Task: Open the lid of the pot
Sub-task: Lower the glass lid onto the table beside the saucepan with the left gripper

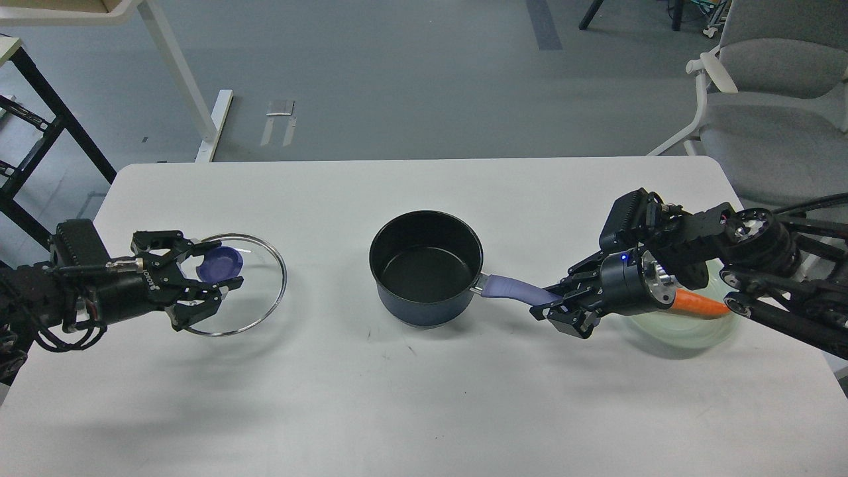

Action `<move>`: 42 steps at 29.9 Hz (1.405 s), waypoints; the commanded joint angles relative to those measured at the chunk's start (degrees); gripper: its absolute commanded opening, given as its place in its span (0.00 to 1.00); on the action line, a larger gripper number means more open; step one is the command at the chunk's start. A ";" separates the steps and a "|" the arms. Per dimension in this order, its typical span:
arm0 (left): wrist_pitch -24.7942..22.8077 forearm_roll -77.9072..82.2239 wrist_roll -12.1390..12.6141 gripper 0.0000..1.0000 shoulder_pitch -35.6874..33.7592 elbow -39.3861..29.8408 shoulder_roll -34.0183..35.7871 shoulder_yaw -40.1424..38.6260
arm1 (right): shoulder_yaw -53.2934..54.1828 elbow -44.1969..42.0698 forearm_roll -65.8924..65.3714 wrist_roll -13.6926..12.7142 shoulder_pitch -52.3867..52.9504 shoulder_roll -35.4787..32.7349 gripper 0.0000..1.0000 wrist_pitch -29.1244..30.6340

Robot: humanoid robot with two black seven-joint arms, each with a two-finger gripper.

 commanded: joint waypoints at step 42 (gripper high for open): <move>0.24 -15.60 0.00 0.98 4.64 -0.17 -1.05 -0.98 | 0.09 -0.08 0.00 0.00 0.09 0.18 0.37 0.00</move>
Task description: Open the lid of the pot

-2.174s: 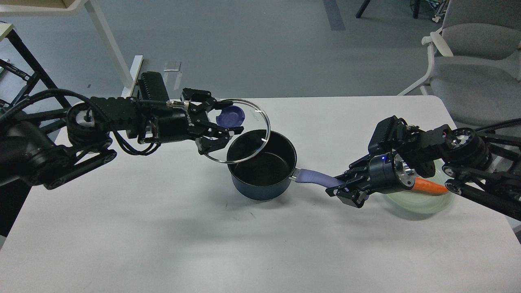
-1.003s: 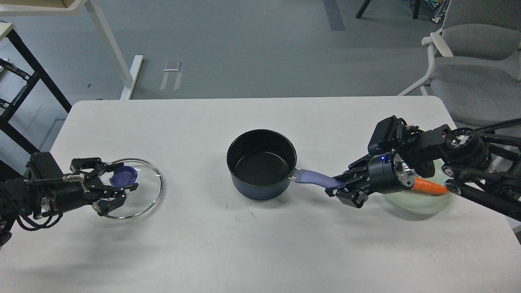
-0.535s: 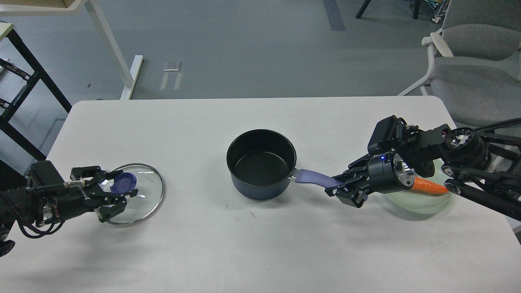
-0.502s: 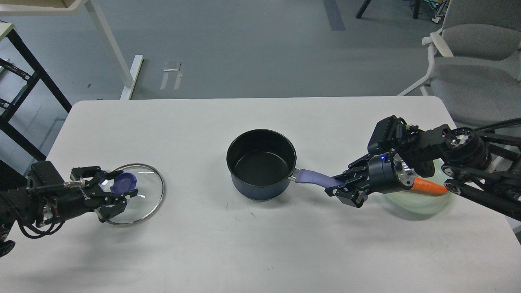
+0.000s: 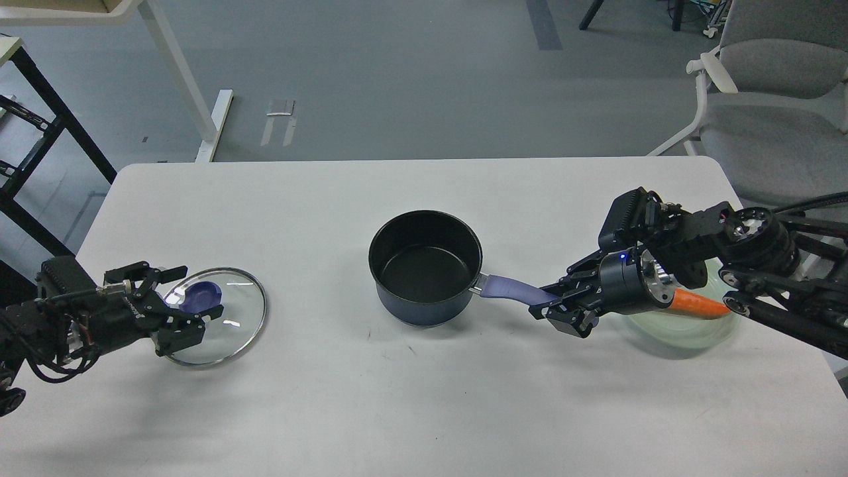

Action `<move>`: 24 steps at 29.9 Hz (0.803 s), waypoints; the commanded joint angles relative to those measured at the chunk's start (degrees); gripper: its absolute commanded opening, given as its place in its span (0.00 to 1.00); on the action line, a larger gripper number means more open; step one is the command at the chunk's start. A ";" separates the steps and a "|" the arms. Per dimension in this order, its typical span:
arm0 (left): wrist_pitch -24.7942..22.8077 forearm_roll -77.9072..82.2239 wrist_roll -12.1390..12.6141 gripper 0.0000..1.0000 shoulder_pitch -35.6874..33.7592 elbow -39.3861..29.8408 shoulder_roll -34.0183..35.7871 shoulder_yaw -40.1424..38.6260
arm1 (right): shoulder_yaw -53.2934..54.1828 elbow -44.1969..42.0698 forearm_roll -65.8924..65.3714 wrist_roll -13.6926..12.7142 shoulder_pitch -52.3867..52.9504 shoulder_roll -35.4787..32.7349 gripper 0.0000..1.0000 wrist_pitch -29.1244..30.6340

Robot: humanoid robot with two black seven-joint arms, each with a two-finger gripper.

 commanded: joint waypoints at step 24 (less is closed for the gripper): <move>-43.11 -79.23 -0.01 0.99 -10.17 -11.22 7.13 -14.87 | 5.09 3.66 3.24 0.00 0.00 -4.90 0.99 -0.09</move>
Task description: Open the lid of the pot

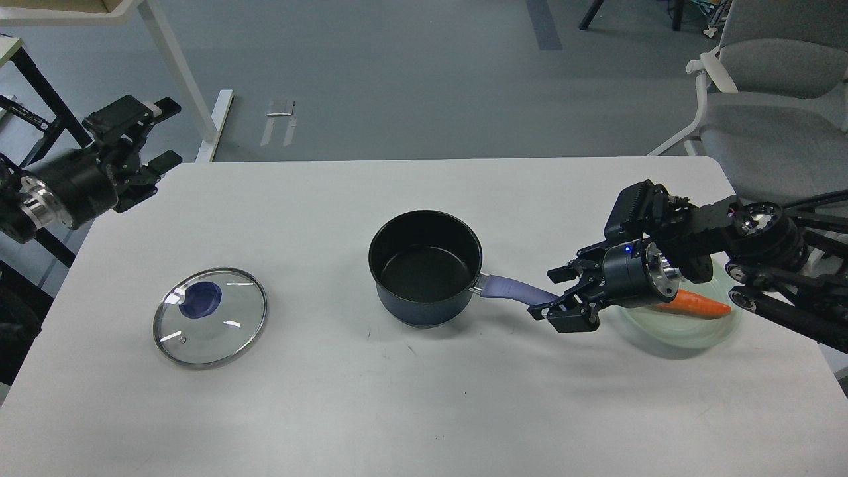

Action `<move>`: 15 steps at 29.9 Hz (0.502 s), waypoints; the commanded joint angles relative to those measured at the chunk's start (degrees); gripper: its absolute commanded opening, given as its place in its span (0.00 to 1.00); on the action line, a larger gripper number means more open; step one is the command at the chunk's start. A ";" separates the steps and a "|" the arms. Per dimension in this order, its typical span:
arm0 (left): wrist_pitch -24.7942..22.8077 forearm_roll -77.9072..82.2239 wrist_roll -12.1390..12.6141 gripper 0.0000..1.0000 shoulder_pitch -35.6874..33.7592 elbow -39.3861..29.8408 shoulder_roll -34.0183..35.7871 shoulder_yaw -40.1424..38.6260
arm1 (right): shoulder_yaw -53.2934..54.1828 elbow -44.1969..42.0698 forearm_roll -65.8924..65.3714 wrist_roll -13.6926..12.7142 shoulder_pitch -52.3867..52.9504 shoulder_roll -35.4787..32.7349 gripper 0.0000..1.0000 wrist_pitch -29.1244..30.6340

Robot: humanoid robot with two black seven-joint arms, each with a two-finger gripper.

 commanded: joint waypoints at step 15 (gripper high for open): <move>-1.91 -19.18 -0.01 0.99 0.09 2.10 -4.14 -3.51 | 10.28 2.80 58.95 0.00 -0.79 -13.48 0.99 -14.13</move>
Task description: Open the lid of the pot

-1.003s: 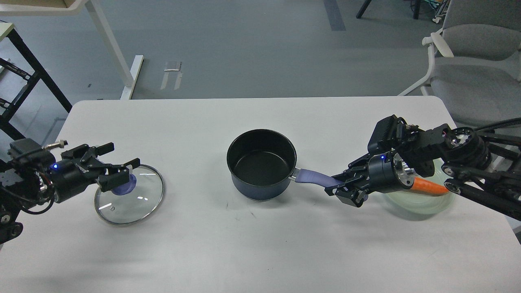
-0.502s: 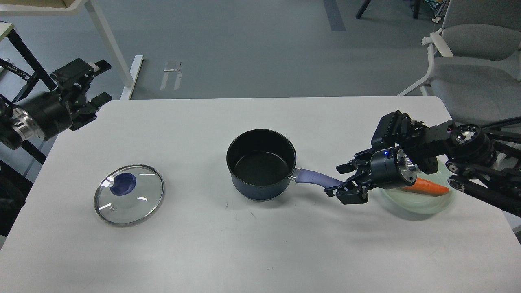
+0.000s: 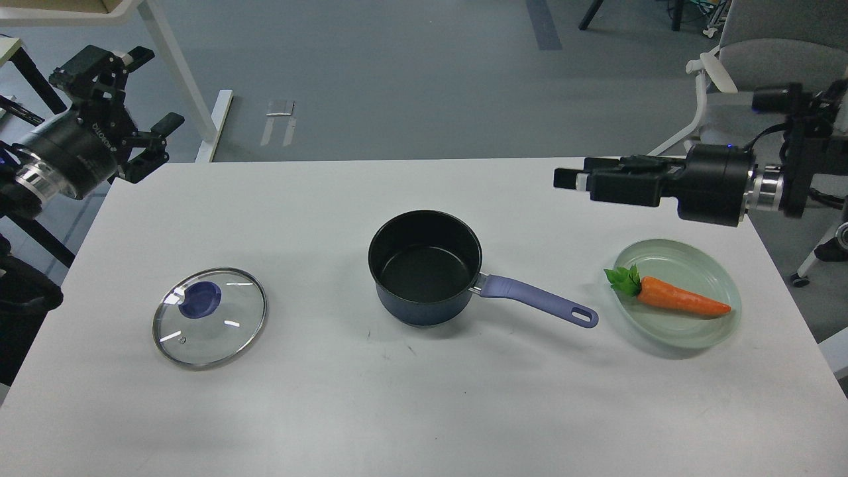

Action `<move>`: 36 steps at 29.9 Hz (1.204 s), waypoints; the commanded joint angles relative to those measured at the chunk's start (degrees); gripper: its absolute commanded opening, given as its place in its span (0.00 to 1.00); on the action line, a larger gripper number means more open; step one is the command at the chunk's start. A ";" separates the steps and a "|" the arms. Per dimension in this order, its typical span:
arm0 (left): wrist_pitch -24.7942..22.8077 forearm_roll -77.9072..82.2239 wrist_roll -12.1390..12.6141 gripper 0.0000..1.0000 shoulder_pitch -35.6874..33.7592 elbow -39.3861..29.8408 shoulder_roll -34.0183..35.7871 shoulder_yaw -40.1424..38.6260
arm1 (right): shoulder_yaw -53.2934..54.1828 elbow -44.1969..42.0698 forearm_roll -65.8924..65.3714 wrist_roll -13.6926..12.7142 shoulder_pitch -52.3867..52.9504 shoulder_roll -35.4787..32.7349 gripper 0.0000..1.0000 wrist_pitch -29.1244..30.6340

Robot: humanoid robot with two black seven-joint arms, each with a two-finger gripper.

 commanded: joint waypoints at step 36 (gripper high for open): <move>-8.79 -10.65 13.15 0.99 10.66 14.87 -14.24 -8.74 | 7.36 -22.31 71.68 0.00 -18.79 12.95 1.00 3.97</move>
